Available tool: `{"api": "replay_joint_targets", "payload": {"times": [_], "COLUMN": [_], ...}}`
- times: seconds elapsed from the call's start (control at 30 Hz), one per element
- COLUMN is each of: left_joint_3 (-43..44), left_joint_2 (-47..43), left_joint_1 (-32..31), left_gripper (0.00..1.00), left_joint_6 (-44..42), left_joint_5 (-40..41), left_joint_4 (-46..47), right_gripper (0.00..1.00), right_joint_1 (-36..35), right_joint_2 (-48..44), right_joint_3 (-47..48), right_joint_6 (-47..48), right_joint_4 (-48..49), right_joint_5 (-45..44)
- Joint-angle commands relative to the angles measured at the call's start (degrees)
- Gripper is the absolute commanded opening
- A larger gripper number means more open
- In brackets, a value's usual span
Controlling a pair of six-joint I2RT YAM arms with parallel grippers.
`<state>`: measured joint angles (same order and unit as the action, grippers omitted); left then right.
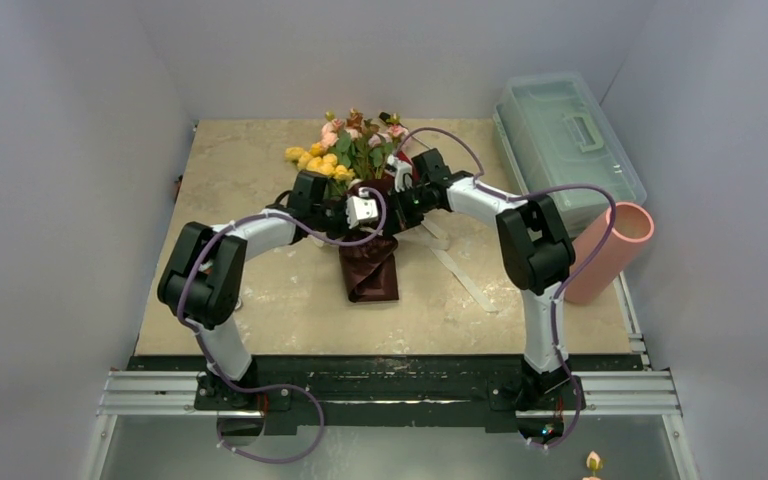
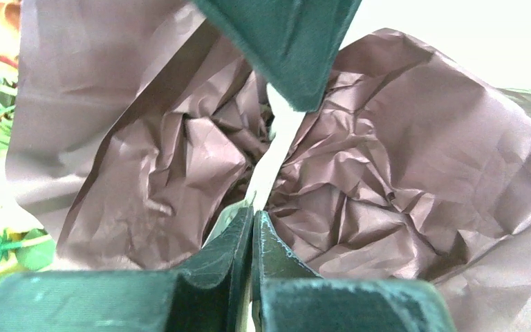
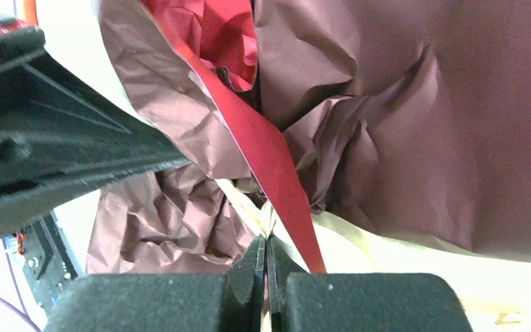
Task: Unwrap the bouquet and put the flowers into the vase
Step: Untie the ribbon from the wrapping paper.
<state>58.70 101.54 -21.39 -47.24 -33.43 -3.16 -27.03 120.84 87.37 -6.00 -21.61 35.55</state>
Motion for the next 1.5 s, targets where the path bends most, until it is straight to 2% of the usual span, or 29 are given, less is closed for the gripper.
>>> {"api": "replay_joint_targets", "payload": {"times": [0.0,0.3,0.5,0.57,0.63,0.73,0.93,1.13,1.47], "left_joint_3": [1.16,-0.49,-1.03,-0.86,-0.79,-0.62,0.95,1.43,1.9], "left_joint_2": [-1.75,-2.56,-4.98,-5.52,-6.04,-6.65,-7.92,-6.97,-3.53], "left_joint_1": [4.34,6.88,4.86,4.01,3.45,3.11,2.09,-0.56,-2.62], "left_gripper": [0.0,0.0,0.0,0.1,0.16,0.21,0.26,0.25,0.28], "left_joint_6": [4.94,10.33,5.88,4.64,3.93,2.01,-1.71,-2.79,-0.12], "left_joint_5": [1.15,-0.13,-1.82,-1.97,-2.03,-2.17,-3.56,-4.06,-1.01], "left_joint_4": [1.31,5.65,4.26,3.56,3.25,0.65,-2.17,-2.79,3.29], "right_gripper": [0.0,0.0,0.0,0.0,0.11,0.25,0.44,0.47,0.49], "right_joint_1": [2.7,3.38,3.31,3.38,3.36,3.79,5.26,5.2,2.26], "right_joint_2": [-3.11,-3.52,-5.04,-5.15,-5.44,-7.55,-11.33,-12.07,-5.62], "right_joint_3": [-2.48,-4.18,-3.62,-2.89,-2.03,-2.48,-2.82,-1.74,3.47], "right_joint_6": [2.74,4.19,4.58,4.22,3.87,4.93,9.86,10.08,6.4], "right_joint_4": [-2.49,-2.4,-1.58,-1.8,-2.33,-2.97,-6.67,-6.13,-3.32], "right_joint_5": [-3.02,-3.85,0.0,2.08,4.28,3.92,4.01,4.3,3.11]}}
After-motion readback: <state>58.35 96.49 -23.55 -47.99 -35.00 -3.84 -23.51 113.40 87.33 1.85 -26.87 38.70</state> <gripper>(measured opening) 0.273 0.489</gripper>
